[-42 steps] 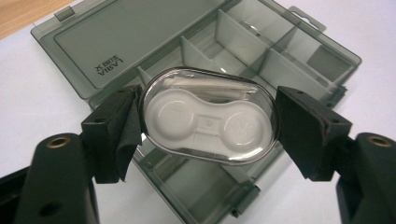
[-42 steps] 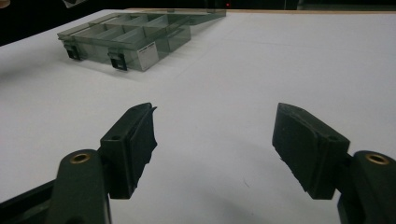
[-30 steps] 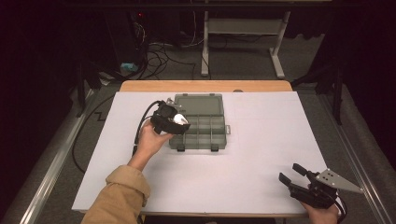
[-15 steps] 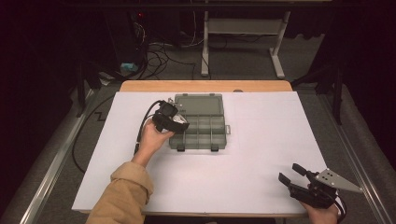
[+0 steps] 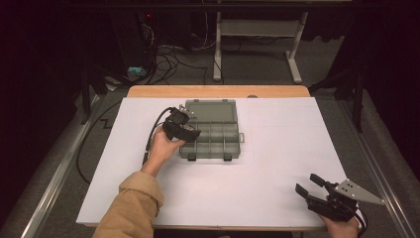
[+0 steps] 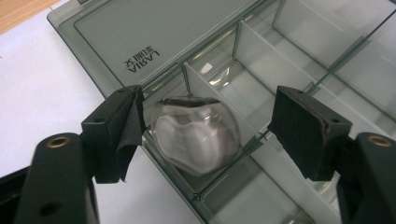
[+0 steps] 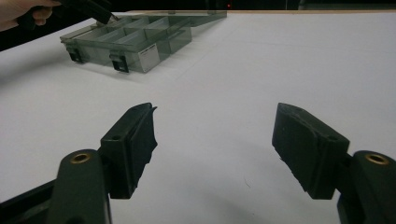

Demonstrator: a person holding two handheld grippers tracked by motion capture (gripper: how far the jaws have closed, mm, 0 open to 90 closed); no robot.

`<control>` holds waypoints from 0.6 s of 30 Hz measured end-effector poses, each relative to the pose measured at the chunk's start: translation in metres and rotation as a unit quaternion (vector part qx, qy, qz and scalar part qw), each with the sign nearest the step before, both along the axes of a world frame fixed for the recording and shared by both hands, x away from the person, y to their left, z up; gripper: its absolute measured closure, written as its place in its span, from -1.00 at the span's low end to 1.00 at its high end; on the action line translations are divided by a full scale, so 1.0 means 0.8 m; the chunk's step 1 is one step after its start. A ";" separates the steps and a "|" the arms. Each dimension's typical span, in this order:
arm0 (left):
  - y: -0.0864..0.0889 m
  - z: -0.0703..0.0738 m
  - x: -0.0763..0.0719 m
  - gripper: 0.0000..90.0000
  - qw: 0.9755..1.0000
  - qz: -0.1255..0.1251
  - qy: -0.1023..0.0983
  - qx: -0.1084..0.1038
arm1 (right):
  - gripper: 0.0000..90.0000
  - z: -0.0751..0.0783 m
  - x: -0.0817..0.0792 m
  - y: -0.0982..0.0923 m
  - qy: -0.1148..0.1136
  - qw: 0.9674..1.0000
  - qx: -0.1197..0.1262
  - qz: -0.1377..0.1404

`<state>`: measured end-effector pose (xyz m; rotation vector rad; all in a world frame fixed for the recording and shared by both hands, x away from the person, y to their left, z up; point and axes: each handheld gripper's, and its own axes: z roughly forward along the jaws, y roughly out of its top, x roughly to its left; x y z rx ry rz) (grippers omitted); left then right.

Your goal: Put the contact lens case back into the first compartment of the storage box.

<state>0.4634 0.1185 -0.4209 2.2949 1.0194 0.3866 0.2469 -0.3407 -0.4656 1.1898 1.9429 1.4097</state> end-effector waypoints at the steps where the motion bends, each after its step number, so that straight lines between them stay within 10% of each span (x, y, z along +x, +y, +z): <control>1: 0.000 0.000 0.000 -0.36 1.000 0.000 -0.001 0.002 | -0.33 0.000 0.000 0.000 0.000 1.000 0.000 0.000; 18: 0.002 0.008 -0.008 0.39 1.000 0.008 -0.007 0.002 | -0.32 0.000 0.000 0.000 -0.001 1.000 -0.001 0.000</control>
